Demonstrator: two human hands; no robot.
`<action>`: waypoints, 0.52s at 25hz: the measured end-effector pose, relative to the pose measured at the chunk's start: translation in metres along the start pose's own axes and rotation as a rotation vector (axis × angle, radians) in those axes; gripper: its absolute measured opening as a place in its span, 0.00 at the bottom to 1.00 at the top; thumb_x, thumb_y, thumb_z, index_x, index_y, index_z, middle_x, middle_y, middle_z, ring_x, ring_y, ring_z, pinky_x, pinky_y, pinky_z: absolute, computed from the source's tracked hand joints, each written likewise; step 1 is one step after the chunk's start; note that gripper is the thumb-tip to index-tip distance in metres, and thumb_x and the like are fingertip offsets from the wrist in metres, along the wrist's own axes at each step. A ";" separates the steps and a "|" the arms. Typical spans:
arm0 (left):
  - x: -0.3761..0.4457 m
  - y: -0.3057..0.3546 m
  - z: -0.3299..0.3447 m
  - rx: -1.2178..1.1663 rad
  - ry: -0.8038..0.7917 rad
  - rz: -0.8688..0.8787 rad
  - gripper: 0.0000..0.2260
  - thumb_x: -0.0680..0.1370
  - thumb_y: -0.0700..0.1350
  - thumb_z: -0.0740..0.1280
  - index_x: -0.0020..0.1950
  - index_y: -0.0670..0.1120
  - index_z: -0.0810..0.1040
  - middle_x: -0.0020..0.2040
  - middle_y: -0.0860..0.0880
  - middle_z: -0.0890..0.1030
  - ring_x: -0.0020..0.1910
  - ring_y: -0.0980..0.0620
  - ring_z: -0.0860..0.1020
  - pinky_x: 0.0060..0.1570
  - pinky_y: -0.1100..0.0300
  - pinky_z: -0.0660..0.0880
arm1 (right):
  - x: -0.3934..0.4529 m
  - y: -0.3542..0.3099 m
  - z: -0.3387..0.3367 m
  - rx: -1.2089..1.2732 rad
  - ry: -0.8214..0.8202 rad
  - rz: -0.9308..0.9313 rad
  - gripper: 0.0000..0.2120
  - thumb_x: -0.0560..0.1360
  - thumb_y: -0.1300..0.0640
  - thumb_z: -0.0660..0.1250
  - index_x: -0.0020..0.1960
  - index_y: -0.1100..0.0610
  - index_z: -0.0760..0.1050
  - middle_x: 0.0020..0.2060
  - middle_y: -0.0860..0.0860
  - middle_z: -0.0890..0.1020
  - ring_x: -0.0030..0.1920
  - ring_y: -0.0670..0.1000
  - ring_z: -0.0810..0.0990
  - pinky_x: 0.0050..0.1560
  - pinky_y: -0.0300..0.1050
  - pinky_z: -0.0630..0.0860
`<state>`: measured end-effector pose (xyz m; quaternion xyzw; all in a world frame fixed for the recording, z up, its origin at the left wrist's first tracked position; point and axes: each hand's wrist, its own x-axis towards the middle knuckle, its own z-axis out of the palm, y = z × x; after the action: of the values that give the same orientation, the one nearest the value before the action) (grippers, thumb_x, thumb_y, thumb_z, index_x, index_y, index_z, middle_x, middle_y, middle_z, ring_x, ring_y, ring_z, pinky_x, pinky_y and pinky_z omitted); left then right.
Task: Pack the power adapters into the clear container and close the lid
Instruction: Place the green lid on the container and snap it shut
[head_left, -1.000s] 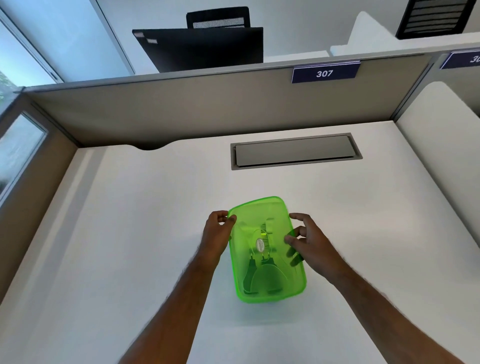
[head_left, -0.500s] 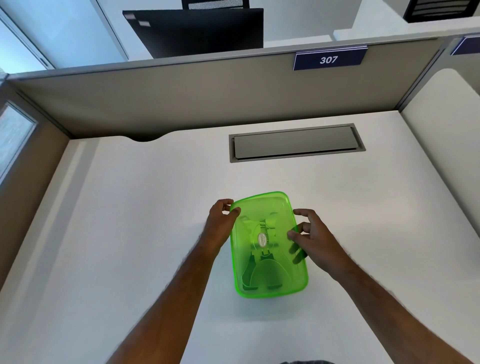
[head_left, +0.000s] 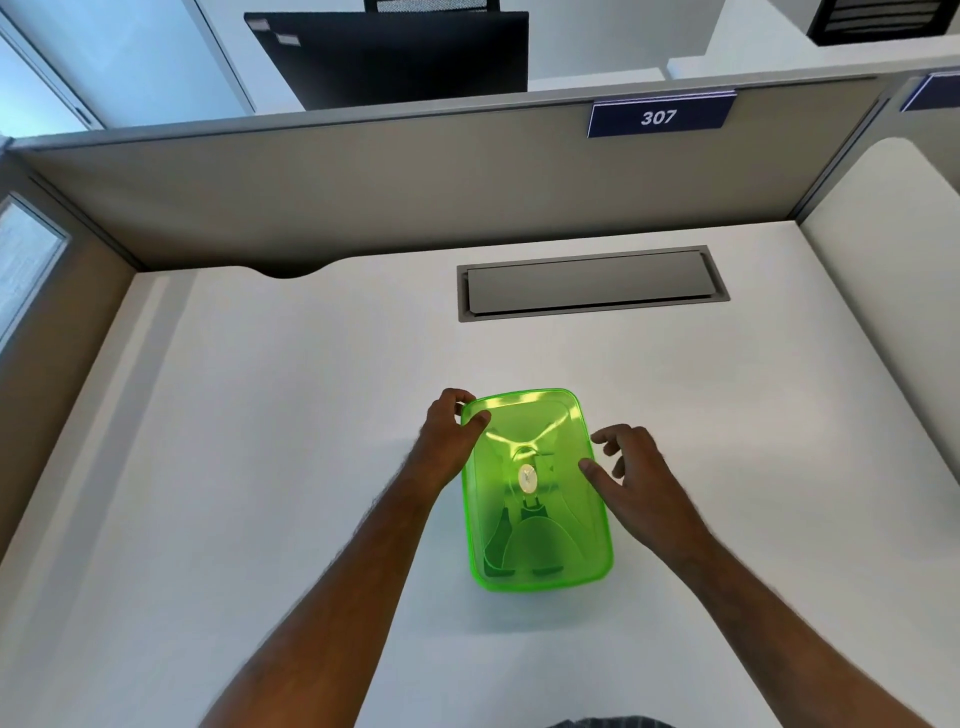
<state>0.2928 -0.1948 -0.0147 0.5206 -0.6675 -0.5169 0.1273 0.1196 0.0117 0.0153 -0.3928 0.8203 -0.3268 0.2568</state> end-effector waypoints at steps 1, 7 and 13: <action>-0.001 0.000 0.001 0.005 0.000 0.000 0.11 0.79 0.51 0.70 0.59 0.53 0.75 0.60 0.48 0.78 0.55 0.46 0.78 0.54 0.52 0.75 | 0.004 -0.002 0.000 0.020 0.004 -0.003 0.13 0.77 0.49 0.71 0.59 0.47 0.73 0.51 0.46 0.74 0.46 0.49 0.77 0.48 0.47 0.76; -0.001 0.001 -0.001 0.005 -0.018 0.007 0.11 0.79 0.51 0.70 0.60 0.53 0.75 0.60 0.47 0.78 0.55 0.46 0.78 0.50 0.55 0.74 | 0.062 -0.009 0.012 0.106 -0.052 0.075 0.18 0.80 0.44 0.65 0.69 0.46 0.70 0.59 0.50 0.74 0.56 0.55 0.77 0.60 0.55 0.76; -0.004 -0.001 0.004 0.044 0.010 0.034 0.12 0.79 0.52 0.68 0.63 0.56 0.76 0.60 0.49 0.76 0.57 0.44 0.79 0.59 0.44 0.78 | 0.065 -0.016 0.038 0.073 -0.101 0.071 0.26 0.79 0.40 0.65 0.73 0.47 0.63 0.66 0.54 0.74 0.64 0.57 0.75 0.62 0.51 0.71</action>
<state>0.2930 -0.1890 -0.0158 0.5145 -0.6866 -0.4974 0.1280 0.1166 -0.0613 -0.0089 -0.3697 0.8073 -0.3270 0.3235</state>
